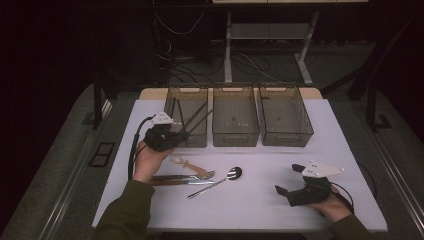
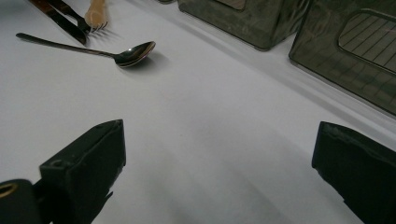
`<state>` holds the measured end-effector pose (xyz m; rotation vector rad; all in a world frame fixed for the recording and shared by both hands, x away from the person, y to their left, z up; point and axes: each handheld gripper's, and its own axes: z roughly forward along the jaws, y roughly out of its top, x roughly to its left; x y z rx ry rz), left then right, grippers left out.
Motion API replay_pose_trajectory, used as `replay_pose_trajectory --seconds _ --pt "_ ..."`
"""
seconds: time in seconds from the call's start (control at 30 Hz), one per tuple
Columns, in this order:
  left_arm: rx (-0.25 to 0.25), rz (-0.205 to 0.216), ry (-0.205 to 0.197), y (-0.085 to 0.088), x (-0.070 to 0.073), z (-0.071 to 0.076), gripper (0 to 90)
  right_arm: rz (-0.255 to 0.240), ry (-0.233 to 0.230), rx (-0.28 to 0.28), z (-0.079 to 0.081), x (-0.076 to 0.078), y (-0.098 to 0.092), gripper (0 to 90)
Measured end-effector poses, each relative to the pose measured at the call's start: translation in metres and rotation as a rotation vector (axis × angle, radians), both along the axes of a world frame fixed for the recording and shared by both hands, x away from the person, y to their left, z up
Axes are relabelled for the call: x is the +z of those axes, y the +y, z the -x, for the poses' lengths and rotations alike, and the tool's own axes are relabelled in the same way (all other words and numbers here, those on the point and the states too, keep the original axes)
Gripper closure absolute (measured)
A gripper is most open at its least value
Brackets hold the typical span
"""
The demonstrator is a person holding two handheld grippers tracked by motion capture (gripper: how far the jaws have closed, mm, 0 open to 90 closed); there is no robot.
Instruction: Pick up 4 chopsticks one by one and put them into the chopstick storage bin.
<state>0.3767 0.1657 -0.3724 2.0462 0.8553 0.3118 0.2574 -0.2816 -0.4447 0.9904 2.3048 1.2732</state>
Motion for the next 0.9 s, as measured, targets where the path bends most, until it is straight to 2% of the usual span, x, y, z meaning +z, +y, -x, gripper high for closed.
replay_pose_trajectory --seconds 0.23,0.4,0.53,0.67,0.9 --pt "0.007 -0.002 -0.012 -0.003 0.011 -0.018 85.3 0.000 -0.001 0.001 0.000 0.000 0.000 3.1" --pt "0.012 0.017 -0.027 -0.005 0.016 -0.033 85.3 -0.001 -0.001 -0.001 0.000 0.001 -0.001 3.1" --pt "0.019 0.017 -0.037 -0.004 0.021 -0.047 85.3 -0.003 -0.003 0.001 0.000 0.001 -0.001 3.1" --pt "0.046 0.032 -0.036 -0.001 0.023 -0.061 85.3 -0.003 -0.003 0.002 0.000 0.001 -0.001 3.1" --pt "0.105 0.049 -0.014 0.005 0.018 -0.085 85.3 -0.005 -0.004 0.007 0.001 0.001 -0.001 3.1"
